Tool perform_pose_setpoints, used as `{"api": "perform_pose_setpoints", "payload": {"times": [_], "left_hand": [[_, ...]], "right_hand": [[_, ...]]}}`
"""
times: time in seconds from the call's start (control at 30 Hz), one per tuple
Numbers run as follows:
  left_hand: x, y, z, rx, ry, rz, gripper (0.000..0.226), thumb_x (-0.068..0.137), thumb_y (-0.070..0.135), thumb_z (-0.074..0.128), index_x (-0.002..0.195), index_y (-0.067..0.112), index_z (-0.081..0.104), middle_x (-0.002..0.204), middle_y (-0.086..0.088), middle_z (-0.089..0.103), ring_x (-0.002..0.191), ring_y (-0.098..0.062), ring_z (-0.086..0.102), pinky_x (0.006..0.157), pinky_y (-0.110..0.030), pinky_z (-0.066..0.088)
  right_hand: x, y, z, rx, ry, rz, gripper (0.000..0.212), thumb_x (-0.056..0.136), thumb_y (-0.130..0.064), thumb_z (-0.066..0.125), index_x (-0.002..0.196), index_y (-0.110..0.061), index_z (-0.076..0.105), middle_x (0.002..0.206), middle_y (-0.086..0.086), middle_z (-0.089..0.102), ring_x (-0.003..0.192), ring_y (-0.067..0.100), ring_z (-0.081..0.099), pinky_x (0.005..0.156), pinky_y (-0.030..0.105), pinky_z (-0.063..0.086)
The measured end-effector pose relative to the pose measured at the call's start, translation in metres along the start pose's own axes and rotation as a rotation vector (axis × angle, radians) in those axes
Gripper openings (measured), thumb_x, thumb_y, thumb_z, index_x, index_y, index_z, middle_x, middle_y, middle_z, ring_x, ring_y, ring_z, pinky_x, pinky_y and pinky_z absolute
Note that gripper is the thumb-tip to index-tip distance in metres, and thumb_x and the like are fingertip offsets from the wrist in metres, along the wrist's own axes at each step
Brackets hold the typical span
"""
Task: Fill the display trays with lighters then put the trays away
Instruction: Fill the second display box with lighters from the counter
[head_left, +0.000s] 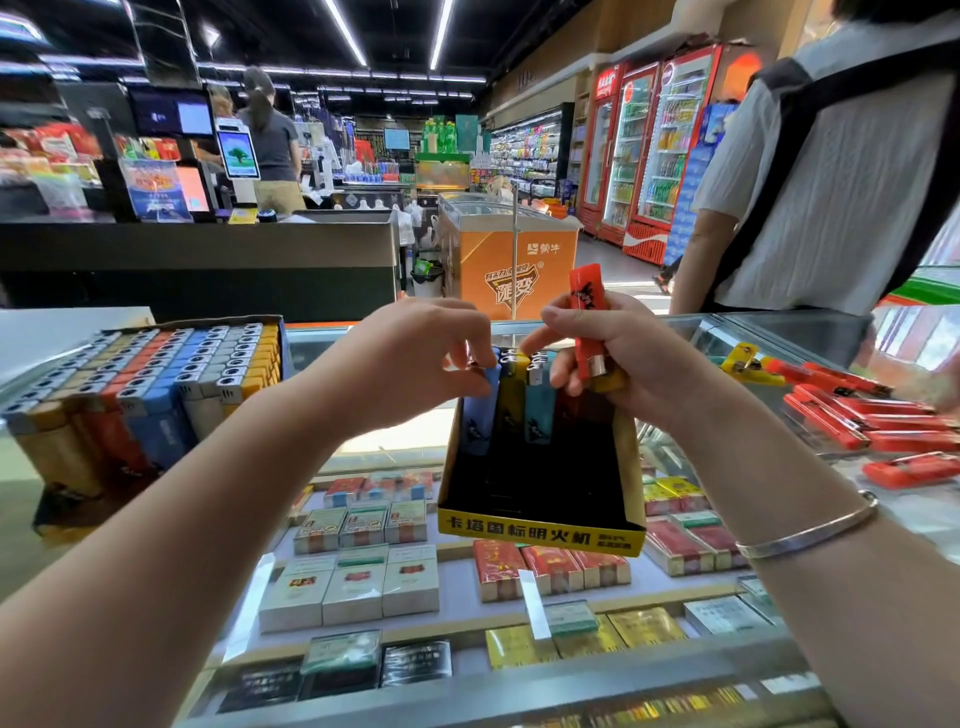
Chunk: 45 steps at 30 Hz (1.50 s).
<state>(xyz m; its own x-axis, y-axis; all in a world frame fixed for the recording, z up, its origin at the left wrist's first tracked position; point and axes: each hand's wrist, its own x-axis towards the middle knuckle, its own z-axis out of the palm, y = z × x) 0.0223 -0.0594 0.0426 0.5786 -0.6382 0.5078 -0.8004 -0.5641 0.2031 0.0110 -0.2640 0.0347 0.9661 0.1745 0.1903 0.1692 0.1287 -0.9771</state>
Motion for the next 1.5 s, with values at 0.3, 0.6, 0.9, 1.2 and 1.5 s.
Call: {"api": "perform_pose_setpoints", "payload": {"times": [0.3, 0.6, 0.9, 1.2, 1.5], "left_hand": [[-0.001, -0.001, 0.006, -0.036, 0.004, 0.002, 0.015, 0.074, 0.019, 0.074, 0.077, 0.028, 0.062, 0.080, 0.020, 0.056, 0.077, -0.005, 0.060, 0.073, -0.029, 0.053], [-0.002, -0.005, 0.001, -0.046, -0.056, -0.068, 0.023, 0.071, 0.050, 0.055, 0.076, 0.029, 0.062, 0.087, 0.015, 0.061, 0.081, -0.005, 0.058, 0.077, -0.040, 0.052], [-0.003, 0.017, 0.020, 0.116, 0.489, 0.176, 0.024, 0.083, 0.035, 0.061, 0.093, 0.014, 0.067, 0.084, 0.003, 0.063, 0.074, -0.006, 0.053, 0.058, -0.028, 0.052], [-0.004, 0.020, 0.035, 0.416, 0.515, 0.395, 0.022, 0.087, 0.023, 0.064, 0.109, 0.024, 0.069, 0.094, -0.008, 0.063, 0.083, -0.021, 0.055, 0.067, -0.028, 0.045], [-0.003, 0.024, 0.029, 0.299, 0.567, 0.455, 0.017, 0.087, 0.017, 0.062, 0.099, 0.008, 0.071, 0.103, -0.008, 0.067, 0.090, -0.022, 0.056, 0.073, -0.036, 0.051]], "right_hand": [[0.000, 0.002, -0.002, -0.016, -0.001, -0.017, 0.020, 0.081, -0.014, 0.064, 0.092, -0.008, 0.049, 0.082, 0.019, 0.067, 0.046, 0.020, 0.058, 0.039, 0.022, 0.046], [-0.002, 0.000, -0.003, -0.061, -0.125, -0.035, 0.020, 0.072, -0.018, 0.070, 0.081, -0.009, 0.055, 0.060, 0.005, 0.057, 0.041, 0.015, 0.055, 0.035, 0.021, 0.042], [-0.003, -0.005, 0.004, 0.061, -0.022, -0.095, 0.039, 0.073, -0.046, 0.056, 0.083, -0.010, 0.046, 0.058, 0.006, 0.061, 0.046, 0.016, 0.052, 0.042, 0.022, 0.040], [0.001, 0.005, 0.028, 0.372, 0.026, -0.020, 0.032, 0.085, -0.039, 0.054, 0.083, -0.008, 0.055, 0.059, 0.000, 0.057, 0.052, 0.011, 0.057, 0.050, 0.021, 0.050], [-0.003, 0.002, 0.032, 0.293, -0.175, 0.041, 0.033, 0.088, -0.037, 0.048, 0.093, -0.005, 0.055, 0.066, 0.001, 0.059, 0.058, 0.008, 0.059, 0.049, 0.020, 0.049]]}}
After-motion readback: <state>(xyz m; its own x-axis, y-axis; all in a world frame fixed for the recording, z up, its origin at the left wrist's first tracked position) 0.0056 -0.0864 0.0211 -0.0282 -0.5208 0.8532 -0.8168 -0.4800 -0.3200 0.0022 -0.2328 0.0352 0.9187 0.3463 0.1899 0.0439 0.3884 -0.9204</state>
